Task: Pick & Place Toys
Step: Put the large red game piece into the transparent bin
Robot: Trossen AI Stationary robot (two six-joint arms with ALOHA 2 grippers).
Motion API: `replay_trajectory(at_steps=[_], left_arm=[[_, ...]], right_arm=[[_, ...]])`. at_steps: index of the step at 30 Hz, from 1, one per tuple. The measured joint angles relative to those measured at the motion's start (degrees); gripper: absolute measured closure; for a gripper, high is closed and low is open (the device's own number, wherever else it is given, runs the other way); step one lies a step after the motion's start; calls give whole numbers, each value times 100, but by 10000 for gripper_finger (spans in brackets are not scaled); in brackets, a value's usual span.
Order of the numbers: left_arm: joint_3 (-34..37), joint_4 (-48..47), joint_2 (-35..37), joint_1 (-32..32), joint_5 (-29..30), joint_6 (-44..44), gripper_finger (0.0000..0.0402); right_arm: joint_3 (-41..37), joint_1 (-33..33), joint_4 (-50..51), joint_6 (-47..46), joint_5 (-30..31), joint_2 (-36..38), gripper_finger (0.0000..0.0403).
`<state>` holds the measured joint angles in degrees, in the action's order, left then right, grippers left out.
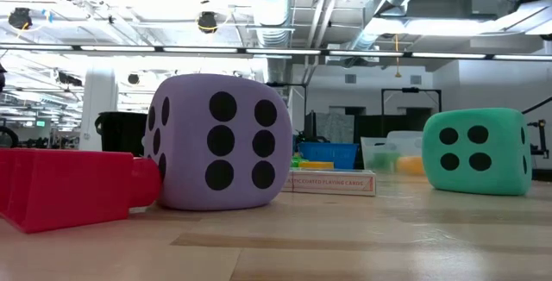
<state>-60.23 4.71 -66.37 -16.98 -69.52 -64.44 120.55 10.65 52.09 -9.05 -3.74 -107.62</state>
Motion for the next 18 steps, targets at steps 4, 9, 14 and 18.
replay_trajectory(at_steps=[4, 9, 14, 18], left_arm=[[0, -8, 12, -382, -90, 19, 158], [0, -326, 73, -819, -238, 379, 164], [-2, -954, 205, -1174, -290, 1205, 169], [-2, -1494, 357, -1358, -221, 1946, 172]], right_arm=[[2, -87, 457, -110, 698, 107, 402], [-11, -240, 1196, -377, 1599, 267, 402], [-4, -423, 2000, -704, 2089, 503, 403], [-6, -484, 2677, -1111, 2465, 876, 403]])
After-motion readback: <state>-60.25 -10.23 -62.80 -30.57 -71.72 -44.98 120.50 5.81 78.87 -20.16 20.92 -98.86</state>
